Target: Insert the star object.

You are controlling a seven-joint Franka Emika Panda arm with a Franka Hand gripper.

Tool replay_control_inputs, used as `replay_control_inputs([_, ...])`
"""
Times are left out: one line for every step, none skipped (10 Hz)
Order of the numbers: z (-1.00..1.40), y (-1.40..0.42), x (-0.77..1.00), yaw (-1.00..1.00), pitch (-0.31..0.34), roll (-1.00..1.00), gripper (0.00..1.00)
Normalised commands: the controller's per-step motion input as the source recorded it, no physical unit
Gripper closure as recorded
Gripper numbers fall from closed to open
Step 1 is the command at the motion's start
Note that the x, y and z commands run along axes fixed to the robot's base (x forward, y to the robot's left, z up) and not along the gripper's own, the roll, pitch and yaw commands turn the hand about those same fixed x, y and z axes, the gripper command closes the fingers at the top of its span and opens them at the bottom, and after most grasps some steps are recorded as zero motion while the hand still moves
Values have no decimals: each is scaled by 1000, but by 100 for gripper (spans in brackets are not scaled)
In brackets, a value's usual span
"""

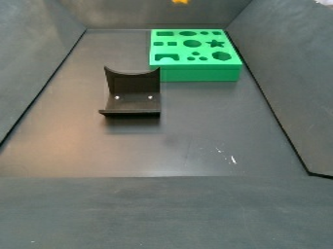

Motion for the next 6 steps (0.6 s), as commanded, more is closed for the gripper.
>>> replay_control_inputs([-934, 131, -637, -117, -134, -16, 100])
replay_control_inputs([-657, 120, -763, -146, -126, -19, 100])
replay_control_inputs([-420, 43, -786, -163, -114, -16, 100])
replay_control_inputs([-374, 9, -811, -200, -117, -13, 100])
replay_control_inputs([-286, 6, -800, -211, -116, -47, 100])
replay_control_inputs([-209, 57, -760, -174, -121, -77, 100])
